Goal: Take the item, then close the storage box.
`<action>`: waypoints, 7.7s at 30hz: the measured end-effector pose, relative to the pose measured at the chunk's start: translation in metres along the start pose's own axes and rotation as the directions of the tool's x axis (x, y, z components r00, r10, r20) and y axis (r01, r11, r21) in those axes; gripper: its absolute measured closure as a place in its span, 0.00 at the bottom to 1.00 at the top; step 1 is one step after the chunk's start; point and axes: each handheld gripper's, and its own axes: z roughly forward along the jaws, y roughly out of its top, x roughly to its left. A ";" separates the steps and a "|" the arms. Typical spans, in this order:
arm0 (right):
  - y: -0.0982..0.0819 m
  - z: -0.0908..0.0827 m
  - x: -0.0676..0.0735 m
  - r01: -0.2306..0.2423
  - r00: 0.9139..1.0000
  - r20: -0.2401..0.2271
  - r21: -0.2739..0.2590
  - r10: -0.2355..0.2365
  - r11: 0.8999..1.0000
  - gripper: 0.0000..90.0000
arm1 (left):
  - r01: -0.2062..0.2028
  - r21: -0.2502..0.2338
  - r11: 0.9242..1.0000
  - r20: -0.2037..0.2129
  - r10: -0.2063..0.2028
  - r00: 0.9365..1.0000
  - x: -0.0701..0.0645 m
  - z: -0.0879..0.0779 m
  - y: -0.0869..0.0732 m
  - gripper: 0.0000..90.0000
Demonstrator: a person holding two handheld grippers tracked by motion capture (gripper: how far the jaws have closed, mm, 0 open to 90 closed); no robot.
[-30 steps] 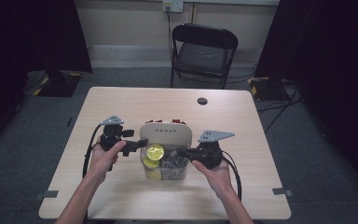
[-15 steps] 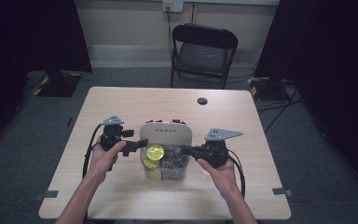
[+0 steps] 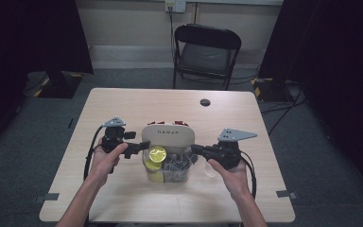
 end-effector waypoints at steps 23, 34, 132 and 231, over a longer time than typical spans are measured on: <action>0.001 -0.041 -0.021 -0.016 0.996 0.091 -0.037 0.020 0.999 1.00 | 0.002 0.002 1.000 -0.002 -0.002 1.000 -0.001 0.001 -0.001 0.17; -0.014 -0.048 -0.033 -0.042 0.989 0.140 -0.022 0.045 0.999 1.00 | 0.004 0.005 1.000 -0.004 -0.004 1.000 0.000 0.001 -0.002 0.17; -0.130 -0.052 -0.071 -0.259 0.873 0.473 0.248 0.117 0.933 0.17 | 0.046 -0.060 0.997 0.010 -0.045 0.999 0.013 -0.028 -0.001 0.21; -0.144 -0.045 -0.067 -0.160 0.843 0.538 0.251 0.000 0.955 0.12 | 0.010 -0.050 0.999 0.086 -0.005 0.996 -0.009 -0.012 0.005 0.18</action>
